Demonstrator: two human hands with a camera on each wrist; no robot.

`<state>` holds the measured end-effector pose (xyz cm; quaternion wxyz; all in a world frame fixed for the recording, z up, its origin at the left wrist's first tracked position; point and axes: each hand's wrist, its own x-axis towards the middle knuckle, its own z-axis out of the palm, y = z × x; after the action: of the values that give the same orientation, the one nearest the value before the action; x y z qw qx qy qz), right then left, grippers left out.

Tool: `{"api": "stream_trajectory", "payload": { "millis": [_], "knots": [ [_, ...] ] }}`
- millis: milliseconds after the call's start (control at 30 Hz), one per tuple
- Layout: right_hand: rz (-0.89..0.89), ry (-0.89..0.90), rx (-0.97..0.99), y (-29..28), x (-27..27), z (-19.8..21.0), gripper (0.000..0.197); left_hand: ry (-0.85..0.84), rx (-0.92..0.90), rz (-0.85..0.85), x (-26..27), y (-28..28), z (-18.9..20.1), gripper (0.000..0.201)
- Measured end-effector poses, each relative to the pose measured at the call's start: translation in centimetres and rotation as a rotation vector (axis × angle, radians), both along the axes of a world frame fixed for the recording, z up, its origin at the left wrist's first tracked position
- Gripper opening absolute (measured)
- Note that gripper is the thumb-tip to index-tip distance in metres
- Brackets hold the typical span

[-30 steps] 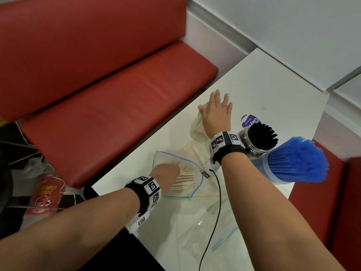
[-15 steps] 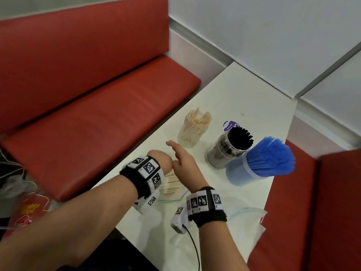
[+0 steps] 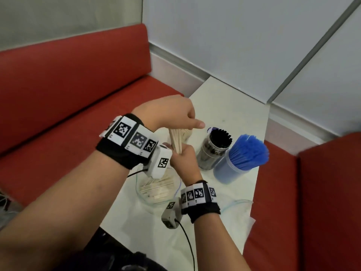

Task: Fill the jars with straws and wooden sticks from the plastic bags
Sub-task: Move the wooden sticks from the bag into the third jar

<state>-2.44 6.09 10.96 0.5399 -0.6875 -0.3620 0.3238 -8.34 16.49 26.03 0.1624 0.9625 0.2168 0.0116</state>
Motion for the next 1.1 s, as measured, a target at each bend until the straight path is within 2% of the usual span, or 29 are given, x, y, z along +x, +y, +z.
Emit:
{"api": "stream_trajectory", "payload": {
  "millis": [100,133,167,233,300,333,367,433,500,567,633,767,867,1000,1100],
  "knots": [
    [-0.060,-0.004,0.047,-0.1,1.1,2.2,0.026,-0.078,-0.087,-0.094,1.6,-1.7,0.0,0.048],
    [-0.078,-0.004,0.046,-0.3,1.4,2.8,0.027,-0.122,-0.160,-0.135,2.1,-2.2,-0.2,0.048],
    [-0.086,0.006,0.044,-0.7,1.7,3.2,0.032,-0.221,-0.296,-0.157,2.5,-2.5,-0.3,0.048],
    [-0.110,0.064,0.077,-1.8,2.5,4.6,0.040,-0.539,-0.704,-0.122,3.2,-2.8,-0.3,0.051],
    [-0.164,0.169,0.193,-3.0,3.5,6.8,0.042,-0.823,-1.051,-0.006,3.9,-2.3,-1.1,0.053],
    [-0.176,0.235,0.280,-3.6,4.1,8.1,0.042,-0.863,-1.173,0.080,4.1,-2.1,-2.0,0.052],
    [-0.170,0.299,0.370,-4.1,4.6,9.4,0.041,-0.816,-1.266,0.168,4.3,-2.0,-3.1,0.051],
    [-0.120,0.380,0.503,-4.7,5.4,11.4,0.043,-0.542,-1.450,0.254,4.6,-2.6,-6.0,0.051],
    [-0.077,0.401,0.557,-4.9,5.7,12.0,0.048,-0.262,-1.685,0.211,4.8,-4.3,-8.6,0.050],
    [-0.073,0.396,0.545,-4.9,5.7,11.4,0.048,-0.138,-1.882,0.143,4.9,-5.9,-10.2,0.045],
    [-0.067,0.364,0.497,-5.2,5.9,10.1,0.045,-0.137,-2.000,0.146,5.2,-6.7,-11.1,0.046],
    [0.052,0.241,0.400,-6.1,6.7,8.3,0.032,-0.145,-2.163,0.262,5.1,-7.1,-12.0,0.047],
    [0.088,0.251,0.406,-6.3,7.0,7.9,0.034,-0.136,-2.147,0.279,4.9,-7.5,-12.5,0.036],
    [0.038,0.261,0.368,-5.8,6.6,7.2,0.047,-0.158,-2.101,0.346,5.1,-7.4,-13.8,0.036],
    [0.045,0.192,0.281,-5.4,6.9,6.9,0.047,-0.201,-2.052,0.399,4.8,-6.9,-14.9,0.041]
  ]
}}
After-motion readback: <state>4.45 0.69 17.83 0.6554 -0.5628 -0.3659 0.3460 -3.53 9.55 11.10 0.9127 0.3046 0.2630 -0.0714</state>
